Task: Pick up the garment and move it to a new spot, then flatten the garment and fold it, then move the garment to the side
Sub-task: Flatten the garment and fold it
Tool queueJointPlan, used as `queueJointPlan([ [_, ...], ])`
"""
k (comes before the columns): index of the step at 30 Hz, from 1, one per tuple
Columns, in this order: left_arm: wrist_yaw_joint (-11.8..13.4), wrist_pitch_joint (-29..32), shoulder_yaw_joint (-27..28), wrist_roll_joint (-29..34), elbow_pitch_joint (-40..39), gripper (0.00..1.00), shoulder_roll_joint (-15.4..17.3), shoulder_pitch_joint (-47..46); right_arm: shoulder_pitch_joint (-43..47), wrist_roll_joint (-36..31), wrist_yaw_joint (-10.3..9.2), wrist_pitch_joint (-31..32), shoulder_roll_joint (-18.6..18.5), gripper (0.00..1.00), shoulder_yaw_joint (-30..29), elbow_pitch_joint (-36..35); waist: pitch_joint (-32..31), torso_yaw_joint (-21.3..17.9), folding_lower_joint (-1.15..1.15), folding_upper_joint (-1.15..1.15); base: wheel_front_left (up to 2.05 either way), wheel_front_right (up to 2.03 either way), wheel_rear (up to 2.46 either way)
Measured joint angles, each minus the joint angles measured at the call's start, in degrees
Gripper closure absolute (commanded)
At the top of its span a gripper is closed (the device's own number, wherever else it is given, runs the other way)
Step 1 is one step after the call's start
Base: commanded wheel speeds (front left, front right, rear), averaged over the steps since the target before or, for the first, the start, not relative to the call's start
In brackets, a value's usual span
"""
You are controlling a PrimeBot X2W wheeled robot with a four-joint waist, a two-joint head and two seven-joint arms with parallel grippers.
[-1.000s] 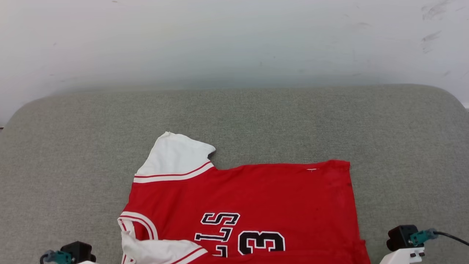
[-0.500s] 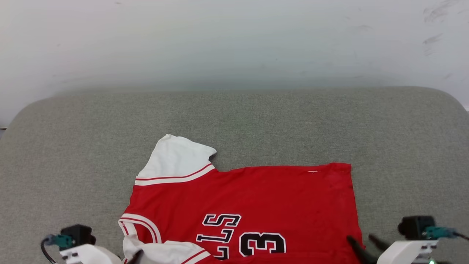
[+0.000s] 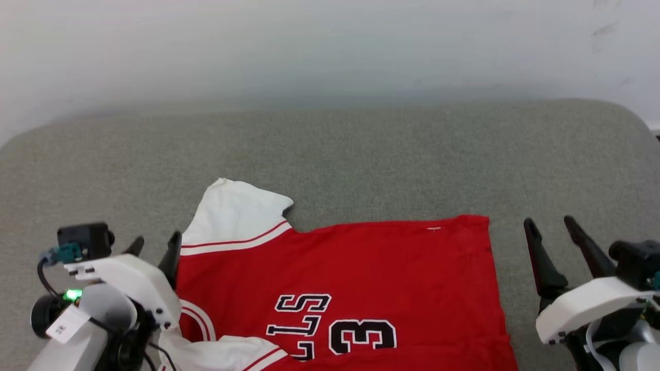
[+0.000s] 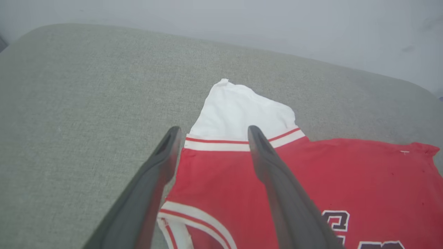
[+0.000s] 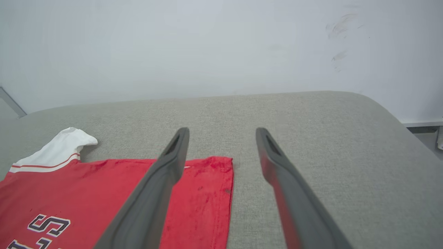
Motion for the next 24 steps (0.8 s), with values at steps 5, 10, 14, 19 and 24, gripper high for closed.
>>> queueJointPlan([
  [5, -1.2, -1.8, -0.2, 1.8, 3.6, 0.00, -1.2, -6.7, -2.6, -1.7, -0.01, -1.2, 0.3, 0.00, 0.5, -2.7, 3.9, -1.1, 0.00, 0.00, 0.00, 0.00, 0.00],
  [10, -4.4, 2.0, -1.0, 0.8, 8.8, 0.00, -1.2, -14.6, -4.7, -2.3, 0.00, -1.4, 0.5, 0.00, 0.9, -4.5, 8.3, -2.4, 0.00, 0.00, 0.00, 0.00, 0.00],
  [14, -7.5, 8.1, -1.6, -1.5, 14.3, 0.00, -0.5, -20.6, -6.4, -2.3, 0.00, -1.5, 0.8, 0.00, 1.5, -4.7, 11.3, -3.8, 0.01, 0.00, 0.00, 0.00, 0.00],
  [19, -9.4, 14.9, -1.8, -3.3, 21.1, 0.00, 1.8, -25.4, -7.8, -1.7, 0.00, -2.2, 1.5, 0.00, 2.9, -3.2, 13.6, -7.0, 0.01, 0.00, 0.00, 0.00, 0.00],
  [24, -10.6, 20.2, -2.9, -4.1, 26.3, 0.00, 2.8, -29.4, -7.9, -1.4, 0.00, -2.9, 1.8, 0.00, 3.2, -1.6, 16.1, -9.1, 0.01, 0.00, 0.00, 0.00, 0.00],
])
